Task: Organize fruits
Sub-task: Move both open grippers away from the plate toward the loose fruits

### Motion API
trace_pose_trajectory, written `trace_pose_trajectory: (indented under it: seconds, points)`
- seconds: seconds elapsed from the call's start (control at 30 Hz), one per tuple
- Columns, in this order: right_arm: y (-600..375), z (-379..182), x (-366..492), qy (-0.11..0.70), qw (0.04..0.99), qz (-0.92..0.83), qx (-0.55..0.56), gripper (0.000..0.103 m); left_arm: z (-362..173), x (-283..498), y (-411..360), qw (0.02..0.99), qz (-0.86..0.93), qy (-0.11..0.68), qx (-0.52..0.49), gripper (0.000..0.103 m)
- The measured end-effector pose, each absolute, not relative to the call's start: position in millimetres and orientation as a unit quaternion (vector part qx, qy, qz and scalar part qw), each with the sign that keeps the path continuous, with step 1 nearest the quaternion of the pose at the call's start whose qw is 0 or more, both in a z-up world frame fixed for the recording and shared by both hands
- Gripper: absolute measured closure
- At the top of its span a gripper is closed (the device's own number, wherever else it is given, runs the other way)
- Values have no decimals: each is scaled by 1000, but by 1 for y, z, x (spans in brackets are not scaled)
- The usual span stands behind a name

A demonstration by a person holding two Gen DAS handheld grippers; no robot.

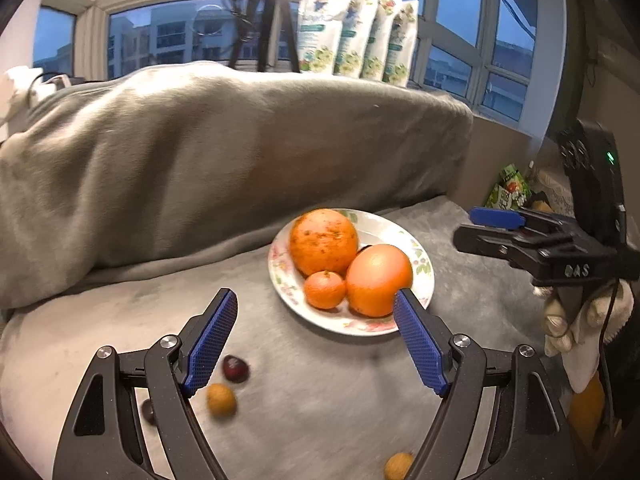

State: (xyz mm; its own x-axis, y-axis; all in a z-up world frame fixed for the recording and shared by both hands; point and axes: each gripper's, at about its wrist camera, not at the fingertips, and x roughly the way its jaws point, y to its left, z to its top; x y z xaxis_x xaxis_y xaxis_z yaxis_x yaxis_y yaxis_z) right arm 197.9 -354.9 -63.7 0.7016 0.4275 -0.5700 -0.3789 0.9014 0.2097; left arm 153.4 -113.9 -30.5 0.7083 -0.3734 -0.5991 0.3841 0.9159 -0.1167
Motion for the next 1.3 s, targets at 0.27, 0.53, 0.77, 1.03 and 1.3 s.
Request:
trace_pose_trajectory:
  seconds: [0.27, 0.53, 0.77, 1.03, 1.3]
  points:
    - [-336, -62, 167, 314, 919, 238, 20, 13, -27, 147, -56, 931, -166, 324, -35, 23]
    - [-316, -69, 141, 319, 911, 263, 9, 13, -40, 138, -17, 929, -136, 338, -58, 23]
    - [-300, -82, 122, 335, 897, 287, 5, 13, -57, 133, -11, 924, -131, 355, -53, 30]
    - [-285, -102, 104, 365, 875, 319, 2, 28, -77, 140, -2, 914, -112, 388, -44, 49]
    - [-269, -121, 97, 391, 855, 342, -11, 50, -86, 150, -4, 907, -116, 405, -31, 61]
